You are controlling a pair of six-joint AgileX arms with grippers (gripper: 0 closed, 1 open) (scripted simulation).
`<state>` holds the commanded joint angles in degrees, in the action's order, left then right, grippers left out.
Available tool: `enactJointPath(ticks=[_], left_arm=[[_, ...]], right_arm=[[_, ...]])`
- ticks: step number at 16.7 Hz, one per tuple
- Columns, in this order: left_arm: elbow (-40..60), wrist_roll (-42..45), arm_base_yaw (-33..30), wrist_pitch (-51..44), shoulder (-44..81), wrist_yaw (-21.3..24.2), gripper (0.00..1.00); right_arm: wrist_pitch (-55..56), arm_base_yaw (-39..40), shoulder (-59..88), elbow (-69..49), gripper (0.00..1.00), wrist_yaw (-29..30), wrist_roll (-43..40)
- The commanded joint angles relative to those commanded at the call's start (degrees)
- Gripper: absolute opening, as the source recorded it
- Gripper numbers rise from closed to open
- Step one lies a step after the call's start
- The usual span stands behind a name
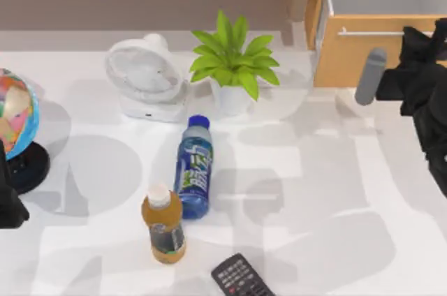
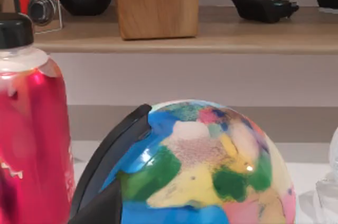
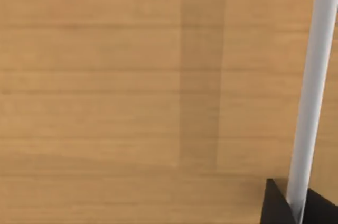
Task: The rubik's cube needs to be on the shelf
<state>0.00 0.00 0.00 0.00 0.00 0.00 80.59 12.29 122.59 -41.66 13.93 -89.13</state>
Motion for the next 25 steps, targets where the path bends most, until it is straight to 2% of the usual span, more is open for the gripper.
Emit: enactJointPath(ticks=[5,12,25], left_arm=[[0.0,0.0,0.0,0.0,0.0,0.0,1.00],[0.0,0.0,0.0,0.0,0.0,0.0,1.00],[0.0,0.0,0.0,0.0,0.0,0.0,1.00]], right_arm=[[-3.1,-1.0,1.9,-4.9,0.00,-0.8,0.1],[-3.6,-0.8,2.1,-5.7,0.00,-0.9,0.4],[-12.7,-2.8,9.3,-21.6,0.00,-2.7,0.2]])
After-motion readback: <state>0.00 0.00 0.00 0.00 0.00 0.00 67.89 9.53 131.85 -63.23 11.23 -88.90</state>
